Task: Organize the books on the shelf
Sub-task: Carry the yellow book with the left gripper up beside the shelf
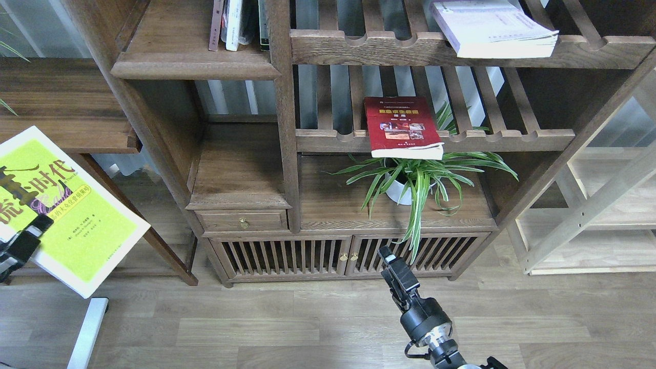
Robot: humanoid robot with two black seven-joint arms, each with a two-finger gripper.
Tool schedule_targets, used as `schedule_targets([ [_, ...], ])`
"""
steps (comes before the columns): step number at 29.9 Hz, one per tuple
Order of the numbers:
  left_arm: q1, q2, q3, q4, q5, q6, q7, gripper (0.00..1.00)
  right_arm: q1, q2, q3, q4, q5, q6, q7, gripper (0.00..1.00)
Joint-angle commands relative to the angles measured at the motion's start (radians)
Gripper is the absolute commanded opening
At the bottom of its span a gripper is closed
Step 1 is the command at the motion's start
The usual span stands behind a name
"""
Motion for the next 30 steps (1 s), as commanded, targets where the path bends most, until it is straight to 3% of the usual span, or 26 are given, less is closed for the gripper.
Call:
schedule_targets([
  [1, -0.007, 0.010, -0.040, -0.009, 0.040, 0.000, 0.028, 0.00, -0.001, 0.000, 0.000, 0.000, 0.000, 0.000, 0.000, 0.99],
  [16, -0.072, 0.094, -0.122, -0.038, 0.071, 0.000, 0.028, 0.00, 0.001, 0.000, -0.002, 0.000, 0.000, 0.000, 0.000, 0.99],
  [30, -0.250, 0.123, -0.117, -0.103, 0.071, 0.000, 0.028, 0.00, 0.013, 0.000, 0.003, 0.000, 0.000, 0.000, 0.002, 0.99],
])
